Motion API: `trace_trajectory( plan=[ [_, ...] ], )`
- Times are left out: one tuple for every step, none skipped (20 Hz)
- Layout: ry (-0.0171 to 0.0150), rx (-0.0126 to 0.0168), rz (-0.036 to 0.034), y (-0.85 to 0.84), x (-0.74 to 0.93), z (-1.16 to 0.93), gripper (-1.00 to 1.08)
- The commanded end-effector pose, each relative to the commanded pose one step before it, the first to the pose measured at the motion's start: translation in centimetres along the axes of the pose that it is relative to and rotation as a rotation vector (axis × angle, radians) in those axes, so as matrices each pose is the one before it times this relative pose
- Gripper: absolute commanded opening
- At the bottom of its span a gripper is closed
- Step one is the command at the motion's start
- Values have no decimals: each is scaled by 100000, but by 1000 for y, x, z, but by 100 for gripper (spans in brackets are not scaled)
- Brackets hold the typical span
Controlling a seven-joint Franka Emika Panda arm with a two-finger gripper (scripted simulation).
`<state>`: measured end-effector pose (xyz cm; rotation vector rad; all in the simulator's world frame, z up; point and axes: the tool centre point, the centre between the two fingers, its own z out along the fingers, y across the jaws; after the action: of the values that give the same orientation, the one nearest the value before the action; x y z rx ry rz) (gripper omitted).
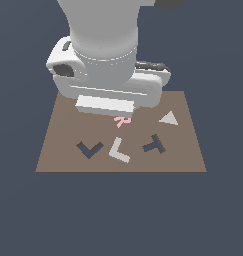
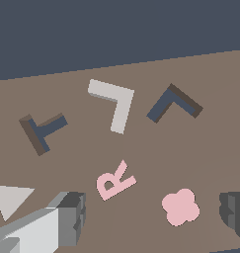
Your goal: Insert a designated object into the corresponding slot on a board.
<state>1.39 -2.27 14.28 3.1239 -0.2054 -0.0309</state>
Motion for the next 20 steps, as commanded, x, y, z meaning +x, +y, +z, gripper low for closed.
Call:
trace_trajectory(
  plan=[
    [156,164,3151,-592,765,1213,100],
    [101,78,1445,-262,363,532,100],
    [106,82,1508,-271,381,553,100],
    [110,85,1561,-280,396,572,100],
    [114,88,1606,-288,410,587,100],
    [116,91,1644,-293,423,599,100],
    [117,92,1643,-292,426,597,100],
    [109,88,1541,-272,403,557,100],
    [101,82,1429,-252,375,515,100],
    [94,77,1323,-232,349,476,100],
    [86,72,1218,-214,323,437,100],
    [79,66,1117,-193,300,397,100],
    [71,61,1013,-176,277,358,100],
    [64,55,917,-156,254,320,100],
    [58,50,825,-140,231,286,100],
    [52,45,737,-124,207,255,100],
    [45,40,649,-112,183,225,100],
    [40,35,571,-95,161,196,100],
    [34,31,491,-81,140,167,100],
    [28,25,407,-70,117,140,100]
  ],
)
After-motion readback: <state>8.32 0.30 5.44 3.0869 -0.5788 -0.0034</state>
